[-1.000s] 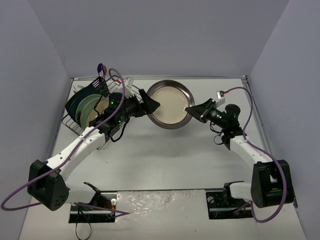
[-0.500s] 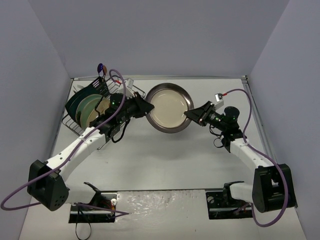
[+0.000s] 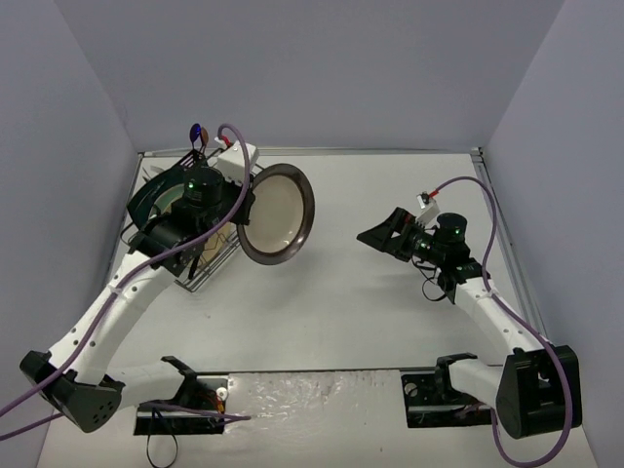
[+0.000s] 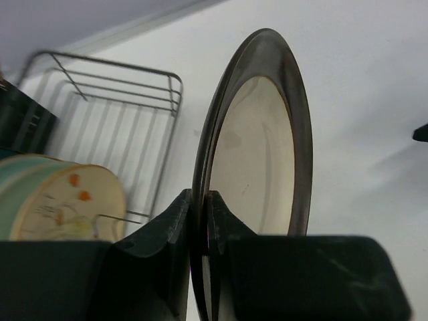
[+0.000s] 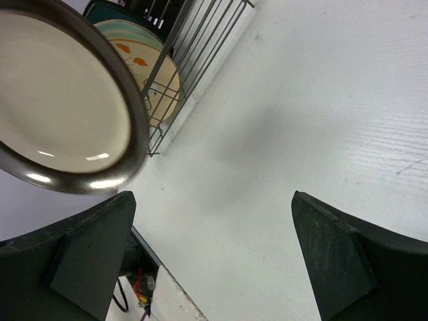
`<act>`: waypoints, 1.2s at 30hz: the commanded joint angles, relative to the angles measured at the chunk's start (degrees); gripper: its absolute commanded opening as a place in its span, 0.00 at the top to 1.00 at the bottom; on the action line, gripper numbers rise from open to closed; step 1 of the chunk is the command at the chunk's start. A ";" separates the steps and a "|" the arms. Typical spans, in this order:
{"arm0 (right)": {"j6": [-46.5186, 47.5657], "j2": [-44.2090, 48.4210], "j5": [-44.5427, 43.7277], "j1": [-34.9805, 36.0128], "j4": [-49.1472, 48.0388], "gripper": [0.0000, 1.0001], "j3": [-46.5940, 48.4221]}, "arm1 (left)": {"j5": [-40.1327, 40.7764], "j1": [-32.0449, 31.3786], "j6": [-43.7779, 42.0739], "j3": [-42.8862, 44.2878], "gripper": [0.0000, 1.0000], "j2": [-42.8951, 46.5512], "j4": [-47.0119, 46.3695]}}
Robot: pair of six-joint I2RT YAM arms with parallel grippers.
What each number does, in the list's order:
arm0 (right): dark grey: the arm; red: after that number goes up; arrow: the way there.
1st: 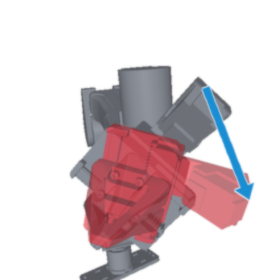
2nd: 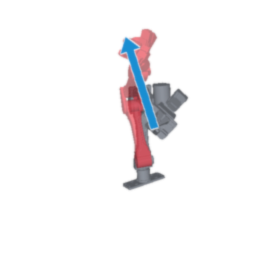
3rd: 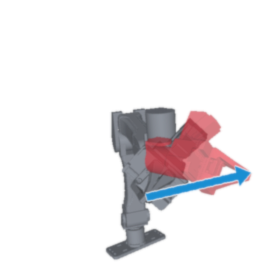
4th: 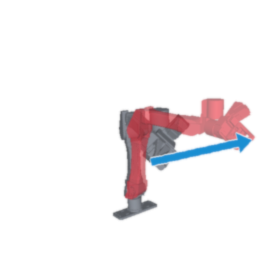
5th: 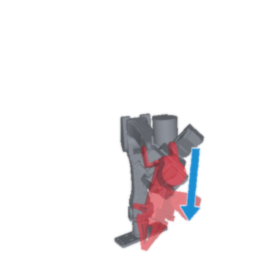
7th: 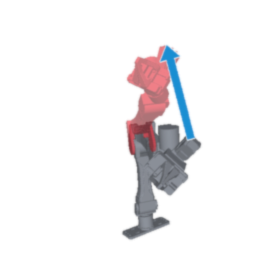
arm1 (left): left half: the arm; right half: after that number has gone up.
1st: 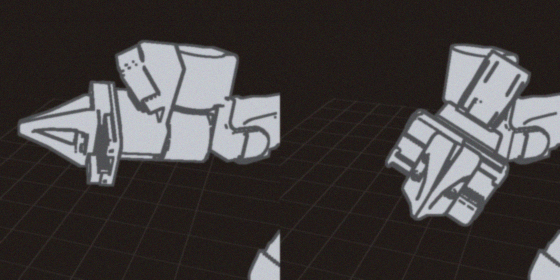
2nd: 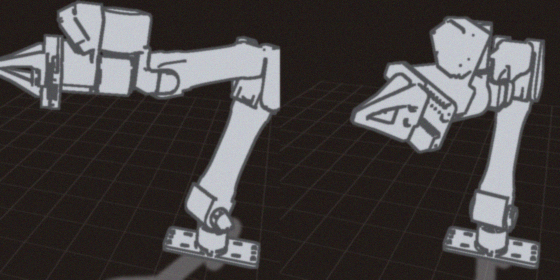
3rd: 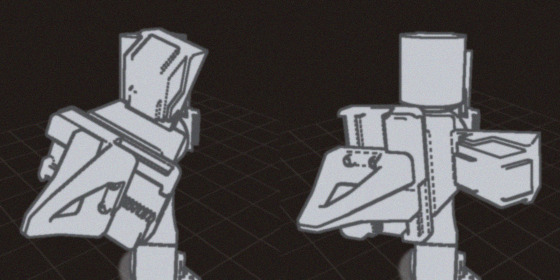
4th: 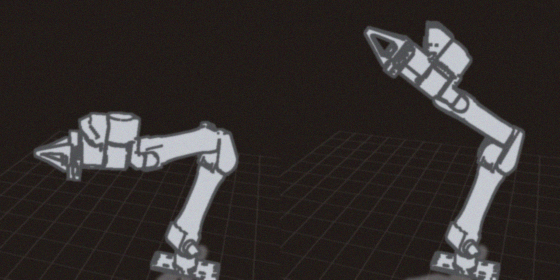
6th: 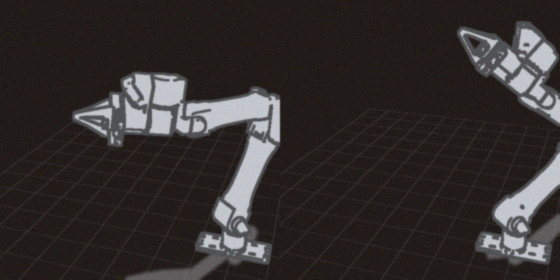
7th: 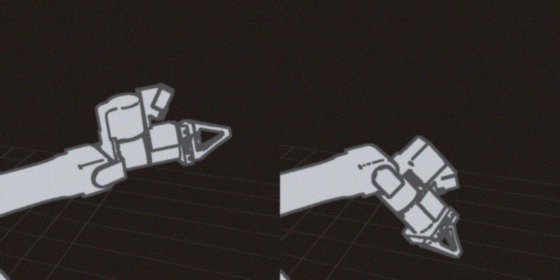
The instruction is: Load the plates into the dish rack
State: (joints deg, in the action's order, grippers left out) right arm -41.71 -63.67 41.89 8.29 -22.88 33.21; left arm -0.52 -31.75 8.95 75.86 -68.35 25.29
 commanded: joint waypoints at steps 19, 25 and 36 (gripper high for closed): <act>4.12 2.17 0.97 -0.73 -2.15 0.00 -2.72 | 7.10 16.53 -48.99 10.14 1.00 -1.97 -2.81; 3.68 1.35 1.36 -0.97 -2.94 0.00 -3.21 | 3.14 18.95 -51.31 6.19 1.00 -2.40 -3.17; 3.46 0.37 1.76 -1.36 -4.25 0.00 -4.04 | 1.32 19.53 -54.82 0.54 1.00 -3.67 -3.80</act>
State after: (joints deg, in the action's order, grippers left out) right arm -38.50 -62.81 41.85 7.46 -22.43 29.19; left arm 1.21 -13.03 -41.09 74.68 -73.60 31.72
